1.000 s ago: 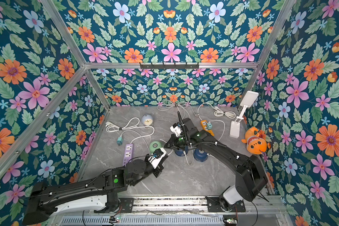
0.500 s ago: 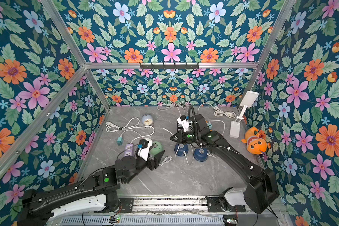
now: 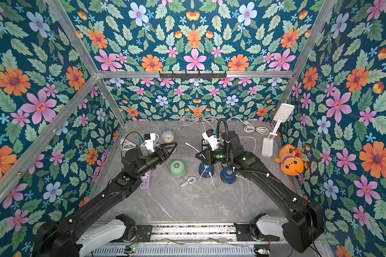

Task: Charge the cordless meat grinders
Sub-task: Pick up the charging cable from the center of the board.

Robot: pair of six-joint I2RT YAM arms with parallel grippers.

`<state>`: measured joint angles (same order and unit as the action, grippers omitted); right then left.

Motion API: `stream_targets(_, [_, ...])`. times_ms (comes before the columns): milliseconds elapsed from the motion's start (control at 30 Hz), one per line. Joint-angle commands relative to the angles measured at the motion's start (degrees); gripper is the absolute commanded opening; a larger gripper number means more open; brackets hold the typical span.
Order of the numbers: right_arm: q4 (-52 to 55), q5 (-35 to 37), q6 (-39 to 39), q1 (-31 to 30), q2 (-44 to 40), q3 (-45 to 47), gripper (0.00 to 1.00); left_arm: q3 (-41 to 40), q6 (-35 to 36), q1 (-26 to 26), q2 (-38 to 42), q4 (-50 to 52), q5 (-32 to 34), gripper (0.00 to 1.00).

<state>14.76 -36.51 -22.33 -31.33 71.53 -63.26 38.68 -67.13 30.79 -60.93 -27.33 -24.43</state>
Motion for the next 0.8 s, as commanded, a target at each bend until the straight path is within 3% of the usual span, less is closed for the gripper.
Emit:
stream_targets(0, [1.45,5.54,5.78,-1.41,-0.79,-0.92,0.0,-0.41,-13.21,-0.29,-1.89,-13.08,-5.29,0.61])
stream_targets(167, [3.17,12.64,10.88,-5.13,-0.69,-2.49,0.0,-0.1,-17.3,-0.2,-4.66,-14.58,-7.11,0.56])
stream_targets(333, [4.92,15.48,13.25,-7.13,0.8,-4.43,0.0,-0.23,-16.86,-0.2,-4.84,-13.49,-7.44,0.49])
stream_targets(467, [5.25,16.12,13.81,-7.6,1.49,-4.89,0.0,-0.18,-16.37,-0.2,-4.47,-12.57,-7.66,0.36])
stream_targets(633, [5.41,16.23,14.07,-7.86,1.7,-5.22,0.0,0.16,-15.42,-0.2,-4.45,-11.11,-8.23,0.35])
stream_targets(767, [4.99,16.45,13.89,-7.96,1.5,-5.09,0.0,0.68,-13.56,-0.2,-4.44,-7.93,-8.36,0.4])
